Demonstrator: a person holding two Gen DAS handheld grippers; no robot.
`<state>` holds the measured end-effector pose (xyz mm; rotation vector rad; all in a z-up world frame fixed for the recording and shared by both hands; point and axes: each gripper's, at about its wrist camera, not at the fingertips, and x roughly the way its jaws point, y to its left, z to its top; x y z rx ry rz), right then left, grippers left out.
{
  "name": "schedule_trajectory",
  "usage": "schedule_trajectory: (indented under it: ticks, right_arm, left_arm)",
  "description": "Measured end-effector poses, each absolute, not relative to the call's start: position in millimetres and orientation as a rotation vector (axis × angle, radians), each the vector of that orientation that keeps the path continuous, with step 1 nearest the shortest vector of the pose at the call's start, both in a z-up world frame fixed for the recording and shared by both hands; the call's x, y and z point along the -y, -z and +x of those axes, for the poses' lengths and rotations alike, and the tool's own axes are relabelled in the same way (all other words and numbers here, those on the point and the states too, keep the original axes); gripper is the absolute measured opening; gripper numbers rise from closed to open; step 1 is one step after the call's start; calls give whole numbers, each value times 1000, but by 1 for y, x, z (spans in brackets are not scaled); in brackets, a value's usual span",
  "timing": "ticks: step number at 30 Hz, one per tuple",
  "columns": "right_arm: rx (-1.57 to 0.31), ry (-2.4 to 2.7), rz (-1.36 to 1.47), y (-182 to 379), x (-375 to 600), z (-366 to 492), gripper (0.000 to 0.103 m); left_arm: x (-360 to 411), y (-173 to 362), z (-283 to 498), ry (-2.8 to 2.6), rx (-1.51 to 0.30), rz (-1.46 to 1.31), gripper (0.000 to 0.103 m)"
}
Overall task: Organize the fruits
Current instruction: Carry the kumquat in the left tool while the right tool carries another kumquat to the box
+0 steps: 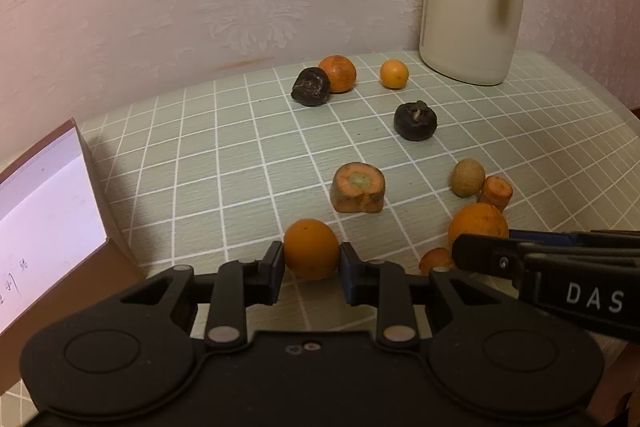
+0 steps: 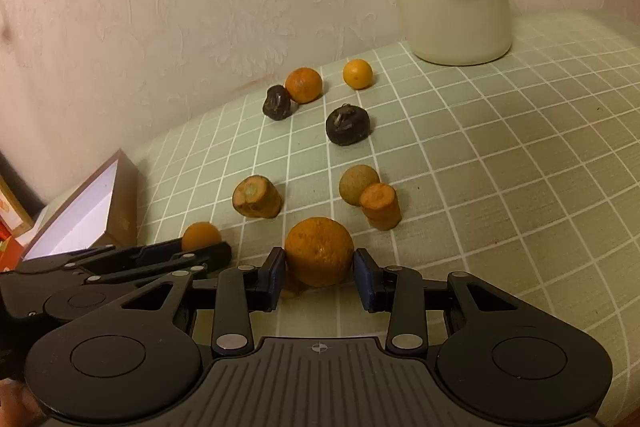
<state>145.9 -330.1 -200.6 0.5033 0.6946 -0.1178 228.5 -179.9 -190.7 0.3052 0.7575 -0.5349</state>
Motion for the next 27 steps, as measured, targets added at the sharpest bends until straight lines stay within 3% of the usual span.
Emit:
schedule_trajectory:
  ticks: [15,27]
  right_arm:
    - [-634,111,387,184,308,143,37]
    - [-590,-52,330,160,252,158,37]
  left_arm:
    - [149,175,224,472,-731,257,19]
    - [69,132,211,294,-664,170,19]
